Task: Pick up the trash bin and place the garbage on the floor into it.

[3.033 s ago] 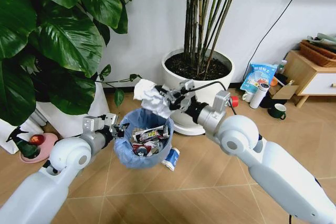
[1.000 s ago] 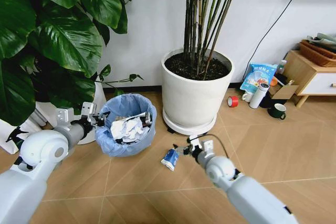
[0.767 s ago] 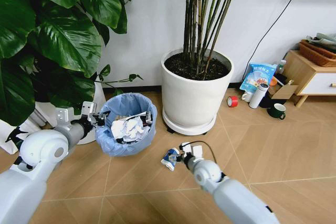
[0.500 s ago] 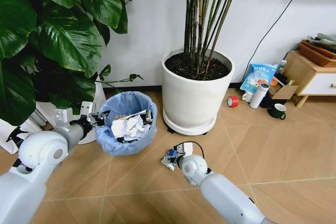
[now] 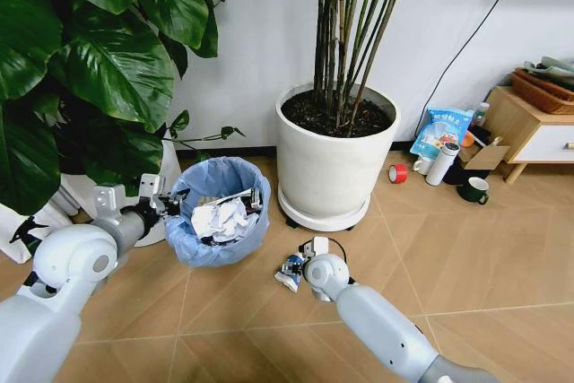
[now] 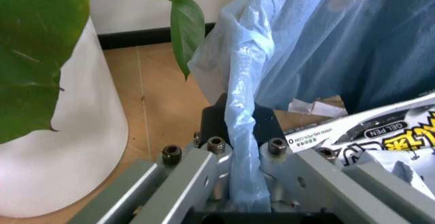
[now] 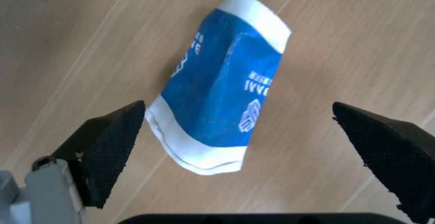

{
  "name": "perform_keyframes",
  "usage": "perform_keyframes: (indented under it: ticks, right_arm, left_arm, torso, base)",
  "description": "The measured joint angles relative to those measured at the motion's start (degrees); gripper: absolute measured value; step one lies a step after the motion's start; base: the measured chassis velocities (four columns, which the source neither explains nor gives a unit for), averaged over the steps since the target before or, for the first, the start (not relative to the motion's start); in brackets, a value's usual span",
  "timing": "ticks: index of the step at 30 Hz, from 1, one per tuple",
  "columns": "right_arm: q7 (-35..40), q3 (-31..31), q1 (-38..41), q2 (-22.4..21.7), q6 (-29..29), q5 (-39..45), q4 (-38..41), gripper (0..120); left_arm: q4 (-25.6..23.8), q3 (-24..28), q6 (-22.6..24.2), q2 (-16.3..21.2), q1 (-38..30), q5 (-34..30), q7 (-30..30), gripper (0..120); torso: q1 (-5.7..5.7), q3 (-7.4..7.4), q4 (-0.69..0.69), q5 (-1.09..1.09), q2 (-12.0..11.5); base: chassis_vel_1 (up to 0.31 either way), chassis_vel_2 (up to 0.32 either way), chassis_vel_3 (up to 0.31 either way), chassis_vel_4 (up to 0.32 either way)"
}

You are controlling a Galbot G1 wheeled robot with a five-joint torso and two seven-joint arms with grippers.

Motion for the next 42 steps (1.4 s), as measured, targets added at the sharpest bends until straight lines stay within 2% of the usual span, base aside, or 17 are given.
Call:
perform_keyframes:
  ticks: [28, 30, 32, 36, 38, 40, 41, 42]
  right_arm:
    - [-4.84, 0.86, 1.87, 5.88, 1.83, -6.04, -12.22, 97]
    - [-5.35, 1.16, 1.88, 6.32, 2.3, -7.0, -13.03, 88]
    - [-5.55, 1.3, 1.85, 6.4, 2.4, -7.28, -13.19, 86]
    - [-6.38, 1.71, 1.43, 6.47, 2.77, -8.16, -13.67, 68]
    - [-6.44, 1.76, 1.39, 6.46, 2.82, -8.23, -13.7, 64]
    - [-6.56, 1.82, 1.3, 6.35, 3.0, -8.32, -13.66, 52]
    - [-6.56, 1.82, 1.3, 6.35, 3.0, -8.32, -13.66, 52]
    - [-6.64, 1.84, 1.28, 6.29, 3.05, -8.32, -13.62, 47]
  left_arm:
    - [-1.02, -2.98, 0.0, 0.12, 1.57, -0.5, 0.3, 0]
    - [-1.09, -2.96, 0.0, 0.41, 1.51, -0.63, 0.33, 0]
    - [-1.16, -2.9, 0.0, 0.44, 1.54, -0.64, 0.32, 0]
    - [-1.26, -2.5, 0.0, 0.45, 1.67, -0.62, 0.53, 0]
    - [-1.26, -2.43, 0.0, 0.45, 1.65, -0.62, 0.56, 0]
    - [-1.2, -2.23, 0.0, 0.37, 1.49, -0.55, 0.58, 0]
    - [-1.2, -2.23, 0.0, 0.37, 1.49, -0.55, 0.58, 0]
    - [-1.17, -2.16, 0.0, 0.27, 1.43, -0.5, 0.58, 0]
  torso:
    - [0.0, 0.0, 0.0, 0.0, 0.0]
    - [0.0, 0.0, 0.01, 0.01, 0.0]
    - [0.0, 0.0, 0.01, 0.01, 0.0]
    - [0.0, -0.01, 0.0, 0.0, 0.0]
    - [0.0, -0.01, 0.0, 0.0, 0.0]
    - [0.0, -0.01, -0.01, 0.01, 0.0]
    - [0.0, -0.01, -0.01, 0.01, 0.0]
    - [0.0, -0.01, 0.01, 0.01, 0.0]
  base:
    - [0.0, 0.0, 0.0, 0.0]
    - [0.0, 0.0, 0.0, 0.0]
    - [0.0, 0.0, 0.0, 0.0]
    - [0.0, 0.0, 0.0, 0.0]
    - [0.0, 0.0, 0.0, 0.0]
    - [0.0, 0.0, 0.0, 0.0]
    - [0.0, 0.0, 0.0, 0.0]
    - [0.0, 0.0, 0.0, 0.0]
